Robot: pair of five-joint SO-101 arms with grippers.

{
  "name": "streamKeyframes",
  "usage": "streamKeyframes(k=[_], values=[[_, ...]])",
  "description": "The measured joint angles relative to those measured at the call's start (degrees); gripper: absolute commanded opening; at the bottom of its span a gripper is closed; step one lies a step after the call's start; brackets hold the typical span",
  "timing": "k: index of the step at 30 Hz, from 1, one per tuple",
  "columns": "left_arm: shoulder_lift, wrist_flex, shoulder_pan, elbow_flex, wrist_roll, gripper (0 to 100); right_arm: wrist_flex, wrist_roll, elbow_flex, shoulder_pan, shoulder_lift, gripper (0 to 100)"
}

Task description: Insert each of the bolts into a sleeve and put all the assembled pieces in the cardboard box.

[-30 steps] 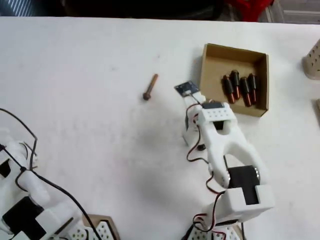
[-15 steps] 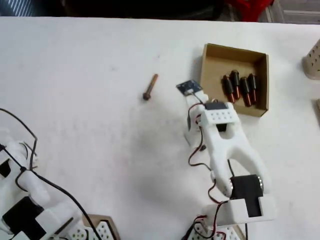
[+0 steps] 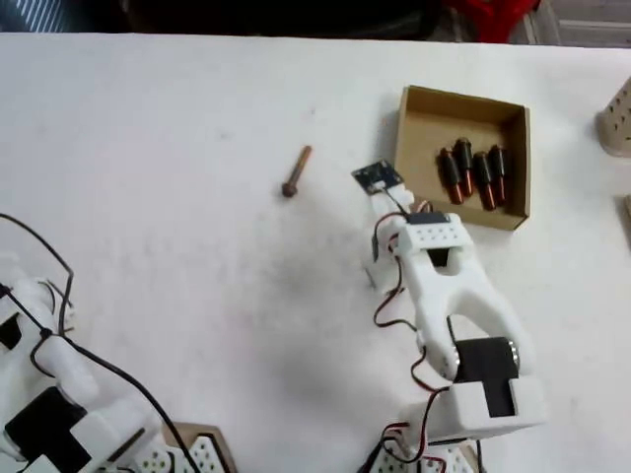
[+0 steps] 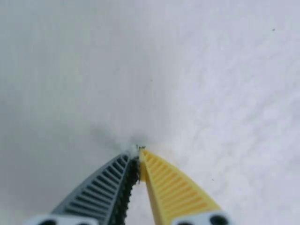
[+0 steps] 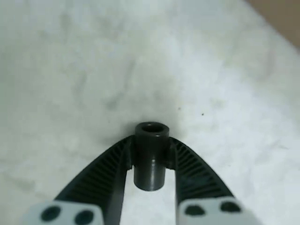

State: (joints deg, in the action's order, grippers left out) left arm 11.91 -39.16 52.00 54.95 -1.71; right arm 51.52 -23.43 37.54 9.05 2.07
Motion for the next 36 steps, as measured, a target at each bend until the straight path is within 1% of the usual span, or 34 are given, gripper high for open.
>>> streamKeyframes(k=[8,10,14,16,20,23,26,29,32,34,36], values=[[0.0,0.0,-0.18,0.0,0.0,2,3.43,0.0,-1.58,-3.25,-0.62,1.7],[0.0,0.0,-1.49,0.0,0.0,2,5.27,0.0,-0.18,-4.48,-3.25,1.7],[0.18,-0.26,-4.75,0.0,0.0,2,4.92,0.0,6.95,-3.96,-13.01,1.7],[1.85,-3.16,-7.38,-0.7,-0.26,2,3.08,0.0,11.52,-4.04,-18.2,1.7],[9.58,-12.13,-16.53,-4.92,-5.71,2,-0.62,3.6,19.08,-4.31,-24.97,1.7],[15.3,-17.23,-25.93,-8.79,-10.29,2,-1.23,4.57,21.54,-6.51,-27.25,1.7],[17.23,-20.04,-35.96,-13.71,-14.59,2,-1.58,4.57,24.35,-8.88,-28.13,1.7],[16.26,-20.48,-46.07,-18.46,-16.44,3,-1.67,4.57,25.14,-10.02,-28.22,1.7],[11.6,-20.66,-55.74,-24.0,-15.65,9,-3.08,4.57,26.02,-10.73,-28.22,1.7],[7.47,-20.66,-60.48,-28.13,-14.42,13,-3.87,4.57,26.46,-10.64,-28.22,1.7],[2.9,-20.04,-63.12,-32.0,-13.8,15,-4.22,4.57,26.64,-10.55,-28.22,1.7]])
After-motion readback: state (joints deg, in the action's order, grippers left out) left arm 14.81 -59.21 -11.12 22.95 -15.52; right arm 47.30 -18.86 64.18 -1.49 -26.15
